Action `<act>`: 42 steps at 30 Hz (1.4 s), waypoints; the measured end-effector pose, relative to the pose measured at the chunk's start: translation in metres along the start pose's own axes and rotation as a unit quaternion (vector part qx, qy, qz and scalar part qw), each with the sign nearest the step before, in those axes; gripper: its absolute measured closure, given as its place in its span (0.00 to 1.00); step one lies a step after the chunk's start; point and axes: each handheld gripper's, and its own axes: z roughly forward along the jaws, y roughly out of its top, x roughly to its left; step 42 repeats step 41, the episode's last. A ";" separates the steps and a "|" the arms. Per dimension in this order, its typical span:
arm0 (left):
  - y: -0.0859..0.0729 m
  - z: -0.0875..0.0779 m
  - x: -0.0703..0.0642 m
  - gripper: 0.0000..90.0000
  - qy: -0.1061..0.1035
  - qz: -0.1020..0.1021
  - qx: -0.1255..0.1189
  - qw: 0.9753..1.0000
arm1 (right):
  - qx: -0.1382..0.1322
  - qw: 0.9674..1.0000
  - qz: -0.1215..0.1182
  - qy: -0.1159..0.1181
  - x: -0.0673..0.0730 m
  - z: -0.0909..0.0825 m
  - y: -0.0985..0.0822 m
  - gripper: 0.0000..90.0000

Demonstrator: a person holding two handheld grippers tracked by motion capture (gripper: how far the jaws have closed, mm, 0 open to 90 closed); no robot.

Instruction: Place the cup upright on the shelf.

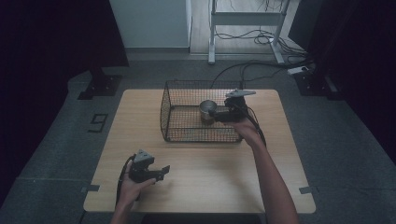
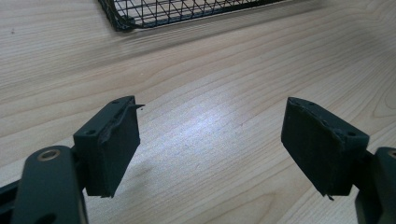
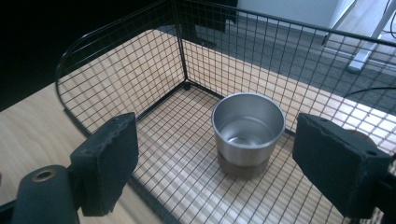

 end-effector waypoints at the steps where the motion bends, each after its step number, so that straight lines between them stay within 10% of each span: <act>1: 0.000 0.000 0.000 0.22 -0.002 -0.001 0.000 1.000 | 0.000 1.000 -0.001 -0.001 0.001 -0.003 -0.003 0.16; 32: -0.001 0.008 -0.003 0.22 -0.001 0.005 0.012 1.000 | -0.002 1.000 0.020 -0.014 0.021 -0.069 -0.148 0.22; 42: -0.001 0.010 -0.004 0.22 -0.001 0.004 0.013 1.000 | -0.009 1.000 0.026 -0.012 0.020 -0.070 -0.156 0.21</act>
